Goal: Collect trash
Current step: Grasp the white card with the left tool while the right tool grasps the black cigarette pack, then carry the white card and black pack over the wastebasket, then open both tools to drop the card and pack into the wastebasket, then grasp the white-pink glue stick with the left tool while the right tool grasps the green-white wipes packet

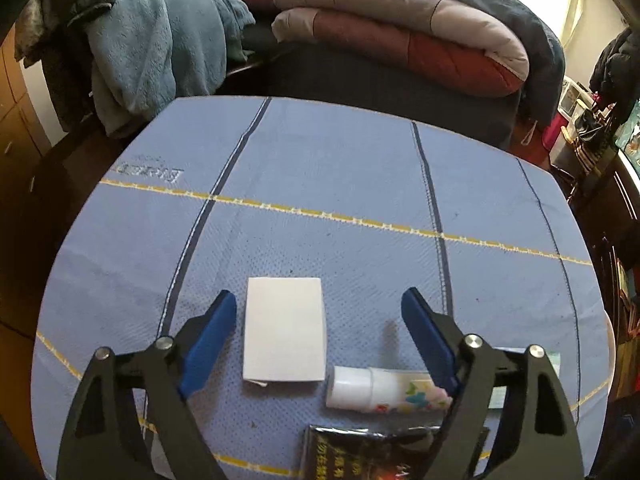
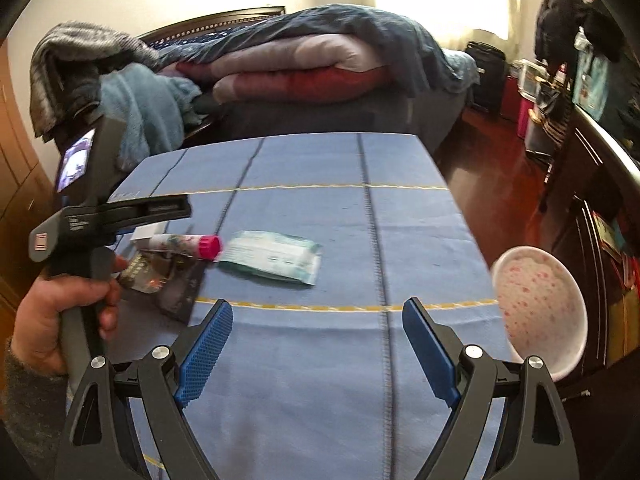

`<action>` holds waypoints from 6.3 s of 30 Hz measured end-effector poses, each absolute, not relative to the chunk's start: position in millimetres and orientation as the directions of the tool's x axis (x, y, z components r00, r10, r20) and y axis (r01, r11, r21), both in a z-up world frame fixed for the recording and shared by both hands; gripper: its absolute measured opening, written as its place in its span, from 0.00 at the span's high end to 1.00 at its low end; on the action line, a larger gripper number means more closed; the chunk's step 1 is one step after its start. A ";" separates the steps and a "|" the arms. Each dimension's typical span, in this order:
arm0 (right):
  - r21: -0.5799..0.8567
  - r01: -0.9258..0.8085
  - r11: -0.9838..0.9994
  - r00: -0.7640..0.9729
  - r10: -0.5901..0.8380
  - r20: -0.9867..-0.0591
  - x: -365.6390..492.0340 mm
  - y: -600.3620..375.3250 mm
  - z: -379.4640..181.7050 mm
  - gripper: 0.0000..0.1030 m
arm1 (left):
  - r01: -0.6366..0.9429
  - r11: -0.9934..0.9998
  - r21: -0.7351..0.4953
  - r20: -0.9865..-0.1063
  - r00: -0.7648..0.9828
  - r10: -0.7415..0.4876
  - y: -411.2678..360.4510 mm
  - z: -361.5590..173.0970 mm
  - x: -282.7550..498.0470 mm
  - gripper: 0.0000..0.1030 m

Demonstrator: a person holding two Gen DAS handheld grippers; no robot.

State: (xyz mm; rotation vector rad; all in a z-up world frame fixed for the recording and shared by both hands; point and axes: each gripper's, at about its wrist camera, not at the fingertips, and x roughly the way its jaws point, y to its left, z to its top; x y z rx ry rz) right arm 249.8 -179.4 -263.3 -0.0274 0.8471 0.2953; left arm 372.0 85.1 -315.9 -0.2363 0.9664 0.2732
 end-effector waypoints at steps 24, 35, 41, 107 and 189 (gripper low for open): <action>0.177 -0.362 0.915 0.519 0.355 -0.778 252.7 -32.7 -298.5 0.04 | -0.356 0.920 -0.161 -0.734 0.666 0.129 165.5 -269.0 309.8 0.62; 0.157 -0.333 0.930 0.535 0.323 -0.781 255.3 -30.3 -302.4 0.18 | -0.350 0.922 -0.167 -0.735 0.667 0.120 171.6 -271.3 304.1 0.62; 0.161 -0.339 0.927 0.538 0.331 -0.775 249.4 -45.3 -295.4 0.18 | -0.331 0.929 -0.165 -0.730 0.675 0.111 158.9 -265.5 301.5 0.62; 0.086 0.365 0.927 0.672 -0.198 -0.714 266.5 -466.1 -297.6 0.18 | 0.529 0.839 -0.123 -0.712 0.542 -0.446 -339.1 -268.5 401.8 0.62; 0.072 -0.217 0.974 0.622 0.194 -0.759 267.6 -180.9 -275.5 0.04 | -0.138 0.988 -0.076 -0.784 0.620 0.027 48.0 -323.5 345.8 0.16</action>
